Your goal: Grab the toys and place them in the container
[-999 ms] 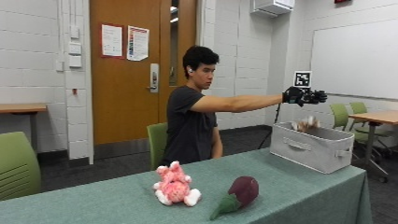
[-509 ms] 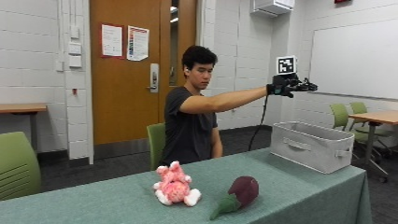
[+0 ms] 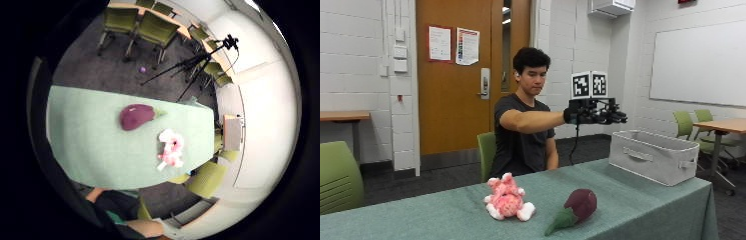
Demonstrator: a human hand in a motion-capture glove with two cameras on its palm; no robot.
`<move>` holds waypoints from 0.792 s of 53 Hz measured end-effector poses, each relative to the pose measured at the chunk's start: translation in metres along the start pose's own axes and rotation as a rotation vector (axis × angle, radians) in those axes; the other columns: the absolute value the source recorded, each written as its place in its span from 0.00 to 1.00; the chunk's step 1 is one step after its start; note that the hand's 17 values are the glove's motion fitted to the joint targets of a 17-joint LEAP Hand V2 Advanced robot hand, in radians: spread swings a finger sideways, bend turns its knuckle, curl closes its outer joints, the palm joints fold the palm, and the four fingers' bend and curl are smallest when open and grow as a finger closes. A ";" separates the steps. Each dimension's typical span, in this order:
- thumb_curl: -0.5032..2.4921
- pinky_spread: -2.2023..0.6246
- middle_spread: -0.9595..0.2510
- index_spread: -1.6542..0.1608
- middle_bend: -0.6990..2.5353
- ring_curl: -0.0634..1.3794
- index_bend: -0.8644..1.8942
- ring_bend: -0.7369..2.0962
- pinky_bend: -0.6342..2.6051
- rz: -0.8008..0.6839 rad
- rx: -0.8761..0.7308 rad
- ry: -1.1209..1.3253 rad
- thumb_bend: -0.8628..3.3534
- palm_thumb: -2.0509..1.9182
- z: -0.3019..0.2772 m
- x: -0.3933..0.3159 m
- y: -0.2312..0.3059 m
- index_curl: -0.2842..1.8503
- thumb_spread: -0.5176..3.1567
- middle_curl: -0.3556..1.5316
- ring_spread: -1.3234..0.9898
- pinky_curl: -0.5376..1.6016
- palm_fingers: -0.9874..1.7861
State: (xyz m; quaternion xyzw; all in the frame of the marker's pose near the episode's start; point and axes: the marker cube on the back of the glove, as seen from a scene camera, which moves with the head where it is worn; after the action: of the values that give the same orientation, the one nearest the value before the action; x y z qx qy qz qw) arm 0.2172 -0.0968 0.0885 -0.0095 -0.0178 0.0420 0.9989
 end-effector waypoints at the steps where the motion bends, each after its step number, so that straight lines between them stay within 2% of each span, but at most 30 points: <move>1: 0.24 0.76 0.75 0.79 0.26 0.22 0.39 0.35 0.41 0.008 -0.009 -0.004 0.18 0.48 0.007 0.008 -0.001 0.28 0.39 0.37 0.49 0.41 0.33; 24: 0.23 0.77 0.75 0.78 0.26 0.21 0.38 0.31 0.36 0.071 -0.220 -0.047 0.18 0.48 0.169 0.071 -0.004 0.31 0.37 0.35 0.48 0.40 0.31; 42: 0.23 0.77 0.75 0.75 0.26 0.18 0.38 0.30 0.35 0.093 -0.314 -0.056 0.18 0.47 0.232 0.089 0.007 0.33 0.36 0.34 0.49 0.40 0.30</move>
State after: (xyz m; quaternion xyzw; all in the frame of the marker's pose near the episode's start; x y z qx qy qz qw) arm 0.2965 -0.0785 0.3231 -0.1653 -0.0513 0.0852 0.9812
